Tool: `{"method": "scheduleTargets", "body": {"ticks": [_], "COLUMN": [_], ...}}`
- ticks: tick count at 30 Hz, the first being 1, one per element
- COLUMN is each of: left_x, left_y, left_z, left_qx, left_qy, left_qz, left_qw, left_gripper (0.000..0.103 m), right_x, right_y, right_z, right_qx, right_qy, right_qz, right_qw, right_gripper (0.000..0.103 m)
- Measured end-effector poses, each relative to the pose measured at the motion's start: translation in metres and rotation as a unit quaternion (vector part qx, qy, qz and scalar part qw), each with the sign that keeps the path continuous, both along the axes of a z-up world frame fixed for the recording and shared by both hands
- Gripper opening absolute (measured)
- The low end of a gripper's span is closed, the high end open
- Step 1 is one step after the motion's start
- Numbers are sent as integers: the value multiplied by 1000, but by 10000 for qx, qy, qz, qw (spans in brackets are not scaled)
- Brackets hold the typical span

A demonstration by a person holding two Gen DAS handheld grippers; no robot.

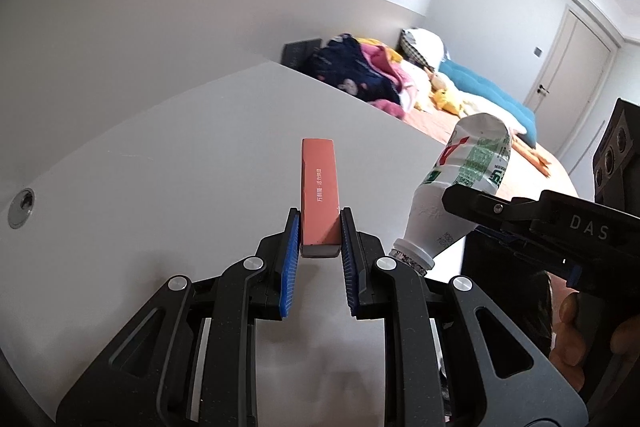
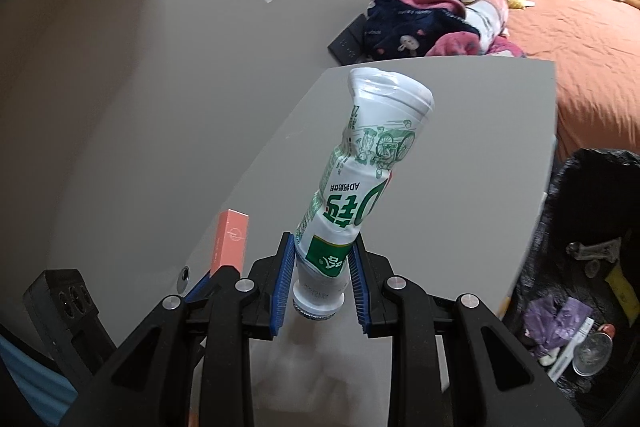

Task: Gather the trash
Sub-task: 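Carry the eraser and bottle over the trash bin and open both tools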

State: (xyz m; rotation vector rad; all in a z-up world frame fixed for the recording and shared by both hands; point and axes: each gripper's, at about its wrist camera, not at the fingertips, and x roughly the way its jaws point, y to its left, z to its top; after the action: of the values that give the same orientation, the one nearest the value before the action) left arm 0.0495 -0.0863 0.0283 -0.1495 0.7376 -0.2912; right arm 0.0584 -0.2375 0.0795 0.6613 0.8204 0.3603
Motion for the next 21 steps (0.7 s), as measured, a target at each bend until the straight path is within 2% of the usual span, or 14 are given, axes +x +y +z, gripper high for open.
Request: {"method": "scheduleTargets", "body": {"ticks": [21], "left_x": [-40], "left_y": [-94], "left_z": [3], "left_qx": [23], "left_qy": [-65], "left_qz": [-828], "left_qw": [9965], "left_gripper": [19], "right_x": [-86], "right_y": [-101], "right_z": [1], "right_qx": [-416], "right_qy": [-250], "right_qz": [-731], "right_qw": [9961], "right_gripper": [29]}}
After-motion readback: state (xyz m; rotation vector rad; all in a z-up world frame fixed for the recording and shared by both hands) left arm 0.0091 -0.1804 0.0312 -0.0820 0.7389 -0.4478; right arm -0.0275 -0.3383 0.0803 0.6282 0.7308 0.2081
